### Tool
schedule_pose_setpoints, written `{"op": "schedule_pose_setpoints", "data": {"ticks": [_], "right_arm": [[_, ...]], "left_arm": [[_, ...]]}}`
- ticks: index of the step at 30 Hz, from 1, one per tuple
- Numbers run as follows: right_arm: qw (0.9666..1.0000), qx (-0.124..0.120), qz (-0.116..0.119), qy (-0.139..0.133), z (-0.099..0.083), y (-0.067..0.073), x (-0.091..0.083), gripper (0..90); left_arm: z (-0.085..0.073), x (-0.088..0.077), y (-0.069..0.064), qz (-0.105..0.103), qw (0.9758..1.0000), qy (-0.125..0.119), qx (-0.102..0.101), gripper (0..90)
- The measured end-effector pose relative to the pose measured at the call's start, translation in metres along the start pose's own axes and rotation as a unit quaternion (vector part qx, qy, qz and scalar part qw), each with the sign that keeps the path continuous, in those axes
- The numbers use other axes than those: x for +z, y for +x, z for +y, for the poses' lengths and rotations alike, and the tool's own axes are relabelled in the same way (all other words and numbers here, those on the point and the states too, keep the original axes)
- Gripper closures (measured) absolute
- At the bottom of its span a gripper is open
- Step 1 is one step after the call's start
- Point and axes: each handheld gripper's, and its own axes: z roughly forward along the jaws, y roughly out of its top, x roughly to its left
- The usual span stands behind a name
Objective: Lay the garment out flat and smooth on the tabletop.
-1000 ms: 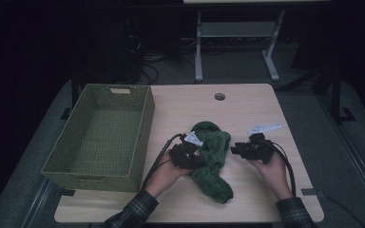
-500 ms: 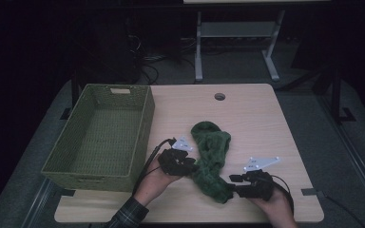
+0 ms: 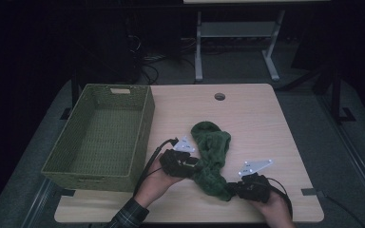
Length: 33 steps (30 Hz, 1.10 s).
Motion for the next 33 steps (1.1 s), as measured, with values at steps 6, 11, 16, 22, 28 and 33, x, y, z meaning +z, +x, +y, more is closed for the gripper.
{"op": "schedule_pose_setpoints", "data": {"ticks": [6, 11, 16, 22, 28, 33], "right_arm": [[0.9993, 0.017, -0.032, -0.011, 0.005, -0.023, -0.015, 85.6], [0.9988, 0.022, -0.03, -0.032, 0.013, -0.032, -0.024, 85.7], [0.9987, 0.015, -0.019, -0.044, 0.017, -0.026, -0.027, 85.8], [0.9981, 0.006, -0.01, -0.06, 0.022, -0.023, -0.03, 86.1], [0.9971, 0.002, 0.001, -0.077, 0.026, -0.019, -0.035, 86.6], [0.9954, -0.003, 0.008, -0.095, 0.031, -0.017, -0.037, 87.1]], "left_arm": [[0.012, 0.008, -0.015, -0.02, 0.9995, -0.009, 0.022, 60.8], [0.024, 0.025, -0.029, -0.041, 0.998, -0.011, 0.048, 59.6], [0.029, 0.041, -0.038, -0.053, 0.9961, -0.002, 0.071, 56.7], [0.026, 0.05, -0.036, -0.044, 0.9961, 0.009, 0.076, 58.2], [0.024, 0.056, -0.035, -0.039, 0.9965, 0.011, 0.073, 63.0], [0.022, 0.057, -0.033, -0.039, 0.9965, 0.013, 0.072, 66.5]]}}
